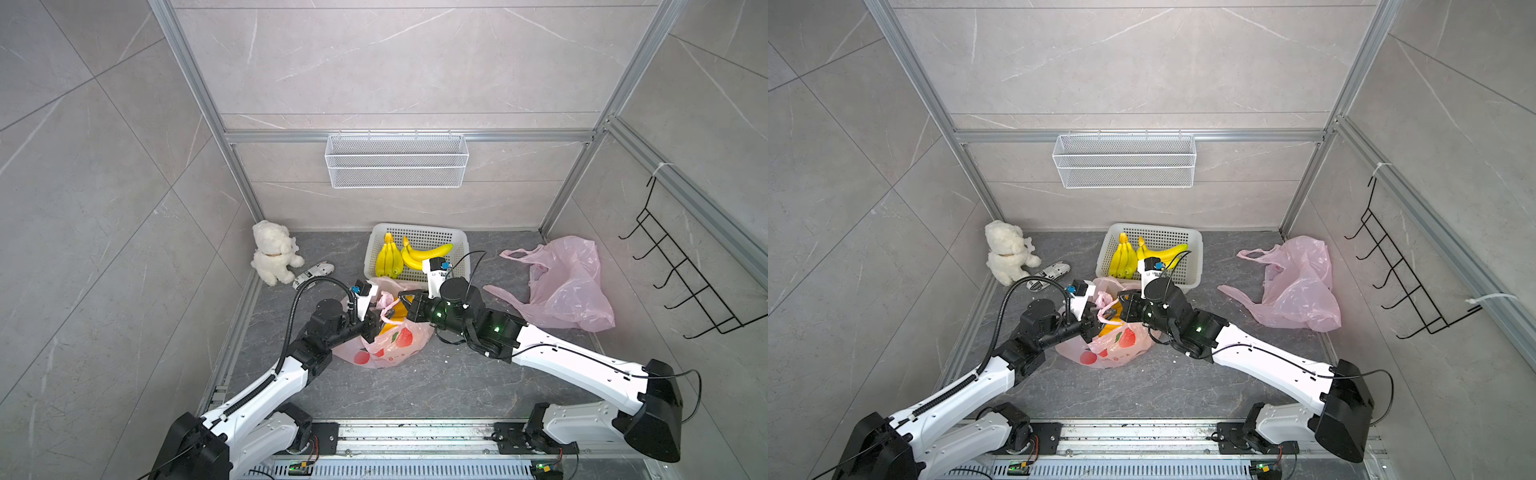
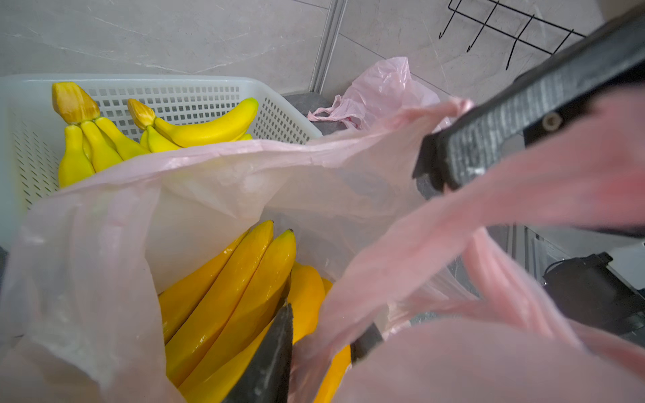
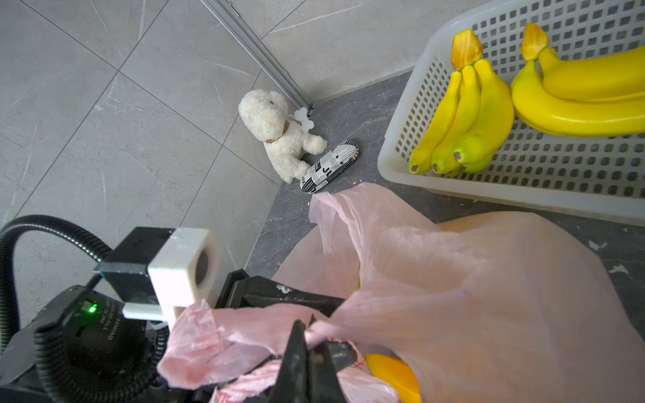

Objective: Place the banana into a plastic bag & tie a knot
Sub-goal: Cross the plastic bag at the center of the board.

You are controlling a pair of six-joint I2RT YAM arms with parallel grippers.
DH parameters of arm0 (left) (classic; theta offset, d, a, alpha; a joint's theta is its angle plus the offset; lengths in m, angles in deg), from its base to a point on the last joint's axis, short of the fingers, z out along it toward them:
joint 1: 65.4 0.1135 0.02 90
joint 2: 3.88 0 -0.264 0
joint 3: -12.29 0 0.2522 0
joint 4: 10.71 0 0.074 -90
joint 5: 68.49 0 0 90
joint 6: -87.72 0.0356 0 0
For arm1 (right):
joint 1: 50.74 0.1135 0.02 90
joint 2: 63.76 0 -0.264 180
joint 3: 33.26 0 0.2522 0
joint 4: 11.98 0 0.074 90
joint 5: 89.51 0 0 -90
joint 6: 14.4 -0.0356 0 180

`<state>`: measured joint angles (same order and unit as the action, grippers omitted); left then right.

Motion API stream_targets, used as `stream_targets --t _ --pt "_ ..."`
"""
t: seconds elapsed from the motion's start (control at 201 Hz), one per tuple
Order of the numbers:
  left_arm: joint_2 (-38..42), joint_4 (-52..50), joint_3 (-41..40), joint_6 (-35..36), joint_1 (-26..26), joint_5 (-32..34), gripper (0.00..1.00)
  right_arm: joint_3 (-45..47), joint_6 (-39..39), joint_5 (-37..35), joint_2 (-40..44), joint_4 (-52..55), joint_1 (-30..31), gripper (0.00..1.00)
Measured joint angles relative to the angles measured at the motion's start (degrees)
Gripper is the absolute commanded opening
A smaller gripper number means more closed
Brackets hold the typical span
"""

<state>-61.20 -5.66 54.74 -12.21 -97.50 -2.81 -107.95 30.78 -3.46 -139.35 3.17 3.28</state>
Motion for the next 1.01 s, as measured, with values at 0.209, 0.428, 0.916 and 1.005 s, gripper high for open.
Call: stream_targets --t 0.209,0.428,0.916,1.005 --pt "0.2 1.6 -0.3 -0.1 0.0 -1.9 0.45 0.0 -0.6 1.2 -1.8 -0.4 0.1 0.0" --pt "4.9 1.9 -3.3 0.0 0.0 -3.5 0.59 -0.1 -0.6 0.9 -2.4 -0.4 0.1 0.0" --pt "5.9 4.0 -5.1 -1.4 0.0 -5.2 0.73 -2.0 -0.6 1.0 -5.7 0.0 0.1 0.0" --pt "4.3 6.0 -5.0 -2.2 -0.1 -5.6 0.73 -2.0 -0.6 1.0 -6.0 0.0 0.3 0.0"
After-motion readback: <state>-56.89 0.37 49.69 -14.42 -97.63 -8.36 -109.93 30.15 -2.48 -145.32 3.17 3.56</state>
